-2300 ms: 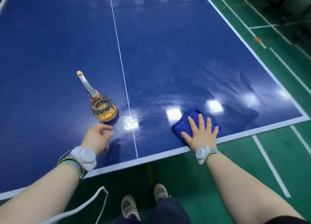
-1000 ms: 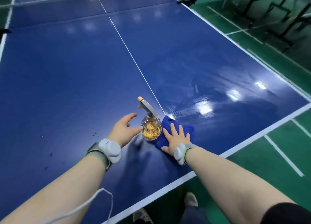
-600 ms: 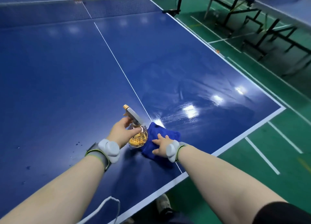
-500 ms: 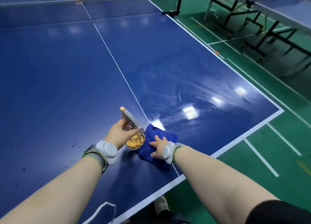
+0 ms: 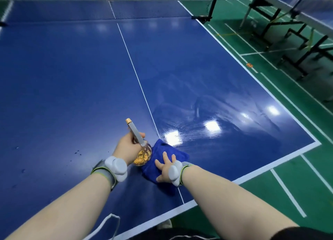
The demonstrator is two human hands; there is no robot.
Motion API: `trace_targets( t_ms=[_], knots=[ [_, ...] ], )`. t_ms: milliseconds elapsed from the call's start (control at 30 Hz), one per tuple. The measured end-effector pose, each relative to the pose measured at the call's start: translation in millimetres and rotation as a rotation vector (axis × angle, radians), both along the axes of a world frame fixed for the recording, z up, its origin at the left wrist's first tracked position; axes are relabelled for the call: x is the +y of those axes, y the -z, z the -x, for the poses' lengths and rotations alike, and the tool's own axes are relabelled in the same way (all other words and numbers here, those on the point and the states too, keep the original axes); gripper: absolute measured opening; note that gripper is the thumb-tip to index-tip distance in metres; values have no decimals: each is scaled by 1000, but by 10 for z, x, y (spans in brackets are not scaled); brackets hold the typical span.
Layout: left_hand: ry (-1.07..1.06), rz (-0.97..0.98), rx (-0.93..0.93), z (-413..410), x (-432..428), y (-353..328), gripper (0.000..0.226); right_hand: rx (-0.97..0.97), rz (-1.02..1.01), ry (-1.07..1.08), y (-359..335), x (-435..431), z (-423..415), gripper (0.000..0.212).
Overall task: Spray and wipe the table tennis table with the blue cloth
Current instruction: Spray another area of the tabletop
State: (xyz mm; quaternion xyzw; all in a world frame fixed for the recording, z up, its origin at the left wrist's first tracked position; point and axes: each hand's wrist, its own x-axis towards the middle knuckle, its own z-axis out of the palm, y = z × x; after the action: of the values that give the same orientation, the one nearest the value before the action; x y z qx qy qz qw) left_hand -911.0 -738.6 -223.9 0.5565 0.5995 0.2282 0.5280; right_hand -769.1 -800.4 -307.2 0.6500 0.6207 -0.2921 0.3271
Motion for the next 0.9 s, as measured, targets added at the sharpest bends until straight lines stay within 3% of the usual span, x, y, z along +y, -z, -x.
trace_targets(
  t_ms=[200, 333, 433, 533, 600, 700, 800, 900],
  knots=[
    [-64, 6, -39, 73, 55, -23, 7, -42, 1, -126, 16, 123, -30, 75],
    [-75, 16, -3, 235, 136, -30, 12, 48, -20, -50, -412, 247, 14, 74],
    [-49, 28, 25, 354, 169, -46, 20, 354, -241, 173, -586, 413, 25, 74],
    [37, 14, 139, 461, 197, -106, 34, 782, -370, 299, -754, 518, 182, 111],
    [111, 13, 196, 500, 196, -182, 41, 906, -424, 263, -842, 571, 343, 116],
    [233, 22, 234, 521, 166, -288, 42, 1029, -461, 276, -844, 615, 527, 105],
    [366, -11, 300, 541, 143, -383, 33, 1099, -550, 345, -810, 592, 664, 69],
    [405, 0, 311, 591, 154, -433, 36, 1146, -559, 451, -878, 562, 759, 52]
  ],
)
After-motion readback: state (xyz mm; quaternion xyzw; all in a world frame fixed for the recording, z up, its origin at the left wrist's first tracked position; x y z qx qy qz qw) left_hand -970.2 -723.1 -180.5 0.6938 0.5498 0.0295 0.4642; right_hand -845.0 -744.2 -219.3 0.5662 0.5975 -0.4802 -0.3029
